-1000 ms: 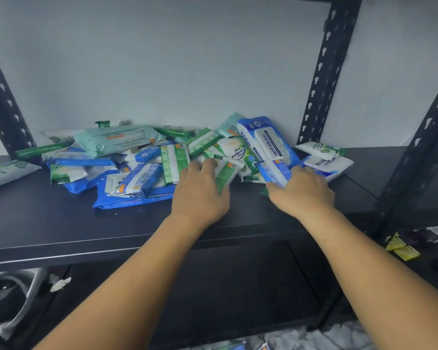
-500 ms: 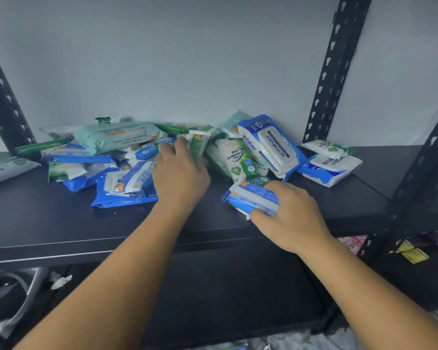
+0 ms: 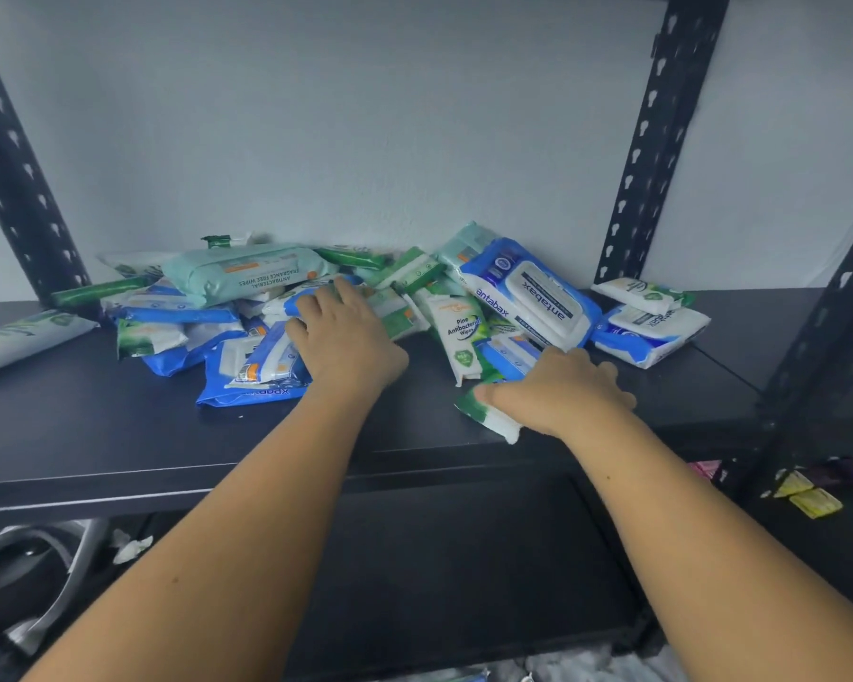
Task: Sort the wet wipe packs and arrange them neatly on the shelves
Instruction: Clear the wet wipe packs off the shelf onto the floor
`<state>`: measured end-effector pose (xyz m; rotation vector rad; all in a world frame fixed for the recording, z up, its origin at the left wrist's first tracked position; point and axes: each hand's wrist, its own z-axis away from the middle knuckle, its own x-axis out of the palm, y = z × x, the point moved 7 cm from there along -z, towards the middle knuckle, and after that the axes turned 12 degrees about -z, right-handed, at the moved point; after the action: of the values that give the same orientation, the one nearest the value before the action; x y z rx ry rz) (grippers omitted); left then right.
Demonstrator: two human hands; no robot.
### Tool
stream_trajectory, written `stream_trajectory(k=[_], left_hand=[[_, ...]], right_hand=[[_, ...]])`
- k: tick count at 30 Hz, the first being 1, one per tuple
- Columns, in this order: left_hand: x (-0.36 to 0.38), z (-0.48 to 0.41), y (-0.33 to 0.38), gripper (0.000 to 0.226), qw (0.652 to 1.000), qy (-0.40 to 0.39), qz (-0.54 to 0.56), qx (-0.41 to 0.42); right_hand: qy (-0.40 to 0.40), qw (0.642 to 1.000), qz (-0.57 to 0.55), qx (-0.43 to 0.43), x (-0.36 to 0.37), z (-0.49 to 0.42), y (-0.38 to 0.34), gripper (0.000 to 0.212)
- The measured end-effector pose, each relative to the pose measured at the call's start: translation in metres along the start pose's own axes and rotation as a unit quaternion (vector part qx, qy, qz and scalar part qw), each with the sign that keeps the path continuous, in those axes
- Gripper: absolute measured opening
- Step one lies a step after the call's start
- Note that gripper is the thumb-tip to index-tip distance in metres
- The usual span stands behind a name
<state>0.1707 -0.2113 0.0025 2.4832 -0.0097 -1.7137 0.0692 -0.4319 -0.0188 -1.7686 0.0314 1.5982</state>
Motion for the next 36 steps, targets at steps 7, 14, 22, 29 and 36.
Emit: stream_trajectory(k=[7, 14, 22, 29, 36], left_hand=[[0.000, 0.026, 0.005, 0.066, 0.984, -0.082, 0.058, 0.146], [0.003, 0.050, 0.011, 0.070, 0.983, -0.118, -0.050, 0.132], [-0.009, 0.057, 0.006, 0.079, 0.984, -0.110, -0.086, 0.111], [-0.037, 0.113, -0.010, 0.063, 0.979, -0.086, 0.136, 0.127], [0.017, 0.233, -0.026, 0.055, 0.925, -0.128, 0.298, 0.200]], right_hand=[[-0.076, 0.997, -0.006, 0.024, -0.014, 0.006, 0.019, 0.090], [0.081, 0.996, 0.022, 0.029, -0.021, 0.006, 0.029, 0.067], [0.062, 0.998, 0.026, -0.002, -0.029, 0.020, 0.026, 0.048], [0.070, 0.973, -0.213, -0.052, -0.039, 0.086, 0.046, 0.045], [0.206, 0.903, -0.372, -0.061, 0.023, 0.163, 0.147, 0.032]])
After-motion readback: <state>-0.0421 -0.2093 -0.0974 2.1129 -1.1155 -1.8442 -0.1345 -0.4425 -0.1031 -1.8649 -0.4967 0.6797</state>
